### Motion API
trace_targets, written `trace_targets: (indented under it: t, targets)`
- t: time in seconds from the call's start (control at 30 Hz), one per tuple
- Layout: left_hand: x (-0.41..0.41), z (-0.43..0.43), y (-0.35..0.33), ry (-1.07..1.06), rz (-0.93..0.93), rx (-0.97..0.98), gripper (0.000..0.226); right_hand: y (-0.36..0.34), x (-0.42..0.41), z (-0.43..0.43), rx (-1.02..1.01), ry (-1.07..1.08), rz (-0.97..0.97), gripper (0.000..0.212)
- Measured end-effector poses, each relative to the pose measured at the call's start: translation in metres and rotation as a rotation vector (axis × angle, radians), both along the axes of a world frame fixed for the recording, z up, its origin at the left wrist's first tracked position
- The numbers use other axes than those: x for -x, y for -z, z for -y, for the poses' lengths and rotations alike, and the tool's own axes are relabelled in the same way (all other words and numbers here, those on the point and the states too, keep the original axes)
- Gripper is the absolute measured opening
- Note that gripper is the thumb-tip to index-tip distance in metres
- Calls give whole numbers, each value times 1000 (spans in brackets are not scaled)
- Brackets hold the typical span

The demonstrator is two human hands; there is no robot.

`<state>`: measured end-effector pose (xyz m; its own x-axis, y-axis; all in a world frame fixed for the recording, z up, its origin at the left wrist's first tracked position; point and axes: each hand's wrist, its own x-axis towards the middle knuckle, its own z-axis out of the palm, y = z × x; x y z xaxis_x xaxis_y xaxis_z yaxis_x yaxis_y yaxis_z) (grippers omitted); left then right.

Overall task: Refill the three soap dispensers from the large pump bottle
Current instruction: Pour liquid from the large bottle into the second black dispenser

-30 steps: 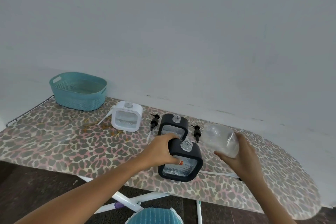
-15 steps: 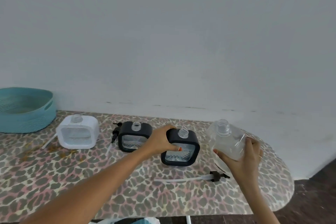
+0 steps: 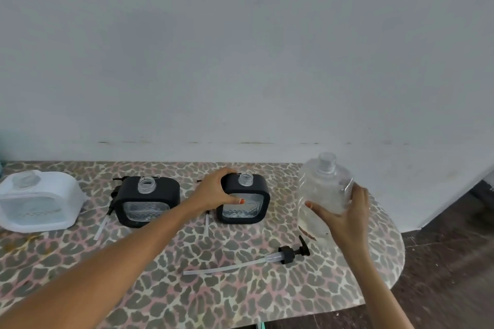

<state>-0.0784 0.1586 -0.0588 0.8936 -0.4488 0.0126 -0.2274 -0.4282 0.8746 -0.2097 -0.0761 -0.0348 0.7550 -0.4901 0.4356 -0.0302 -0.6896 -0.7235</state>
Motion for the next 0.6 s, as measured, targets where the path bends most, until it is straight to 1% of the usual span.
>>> trace_targets:
  t: [0.07, 0.13, 0.23, 0.37, 0.6]
  targets:
    - [-1, -2, 4, 8, 3, 13, 55, -4, -12, 5, -6, -12, 5, 76]
    - [-1, -3, 7, 46, 37, -33, 54, -7, -27, 10, -16, -32, -9, 76]
    - [0, -3, 10, 93, 72, -78, 53, -8, -52, 19, -96, -87, -29, 79]
    - [0, -4, 15, 99, 106, -72, 52, -3, -80, 28, -261, -198, -99, 75]
    - [0, -3, 22, 65, 150, -46, 53, 8, -108, 37, -322, -327, -117, 67]
